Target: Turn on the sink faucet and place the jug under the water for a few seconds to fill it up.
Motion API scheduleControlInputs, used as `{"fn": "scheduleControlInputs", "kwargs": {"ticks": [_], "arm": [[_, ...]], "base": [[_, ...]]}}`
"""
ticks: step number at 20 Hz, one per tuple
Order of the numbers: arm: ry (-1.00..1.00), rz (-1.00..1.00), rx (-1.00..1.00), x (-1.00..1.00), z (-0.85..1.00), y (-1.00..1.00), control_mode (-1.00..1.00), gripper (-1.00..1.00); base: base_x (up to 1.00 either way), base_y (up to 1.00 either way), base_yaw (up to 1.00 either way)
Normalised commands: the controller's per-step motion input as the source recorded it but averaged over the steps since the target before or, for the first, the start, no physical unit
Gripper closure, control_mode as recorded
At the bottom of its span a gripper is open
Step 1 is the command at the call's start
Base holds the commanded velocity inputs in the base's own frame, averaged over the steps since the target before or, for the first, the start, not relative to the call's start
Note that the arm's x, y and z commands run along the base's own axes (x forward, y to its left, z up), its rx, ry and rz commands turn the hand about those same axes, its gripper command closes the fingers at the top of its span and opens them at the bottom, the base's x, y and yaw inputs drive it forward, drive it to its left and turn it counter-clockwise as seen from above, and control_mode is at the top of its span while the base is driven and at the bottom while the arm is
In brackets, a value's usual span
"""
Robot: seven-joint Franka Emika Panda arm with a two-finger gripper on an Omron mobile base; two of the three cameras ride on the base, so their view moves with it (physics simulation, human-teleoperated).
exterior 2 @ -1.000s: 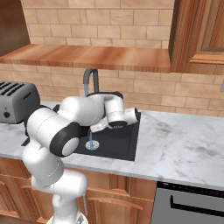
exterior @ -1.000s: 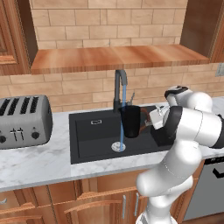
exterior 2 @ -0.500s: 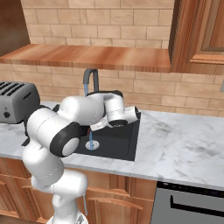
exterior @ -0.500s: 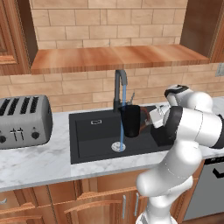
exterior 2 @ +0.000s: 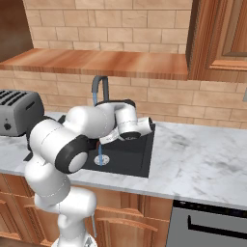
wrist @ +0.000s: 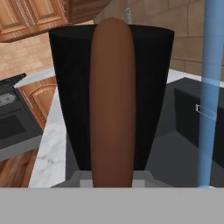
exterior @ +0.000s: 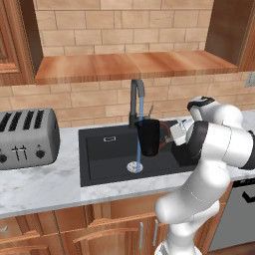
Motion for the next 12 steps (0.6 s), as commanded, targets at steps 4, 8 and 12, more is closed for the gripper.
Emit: {"fn": "scheduleControlInputs", "kwargs": {"ticks": [4, 8, 12], "arm": [[0.00, 0.00, 0.00, 0.00, 0.00, 0.02, -1.00, 1.00], [0.00, 0.00, 0.00, 0.00, 0.00, 0.01, -1.00, 1.00], [0.00, 0.00, 0.00, 0.02, 0.00, 0.00, -1.00, 1.00]], "base": [[0.00, 0.00, 0.00], [0.00, 0.00, 0.00], [0.00, 0.00, 0.00]]}}
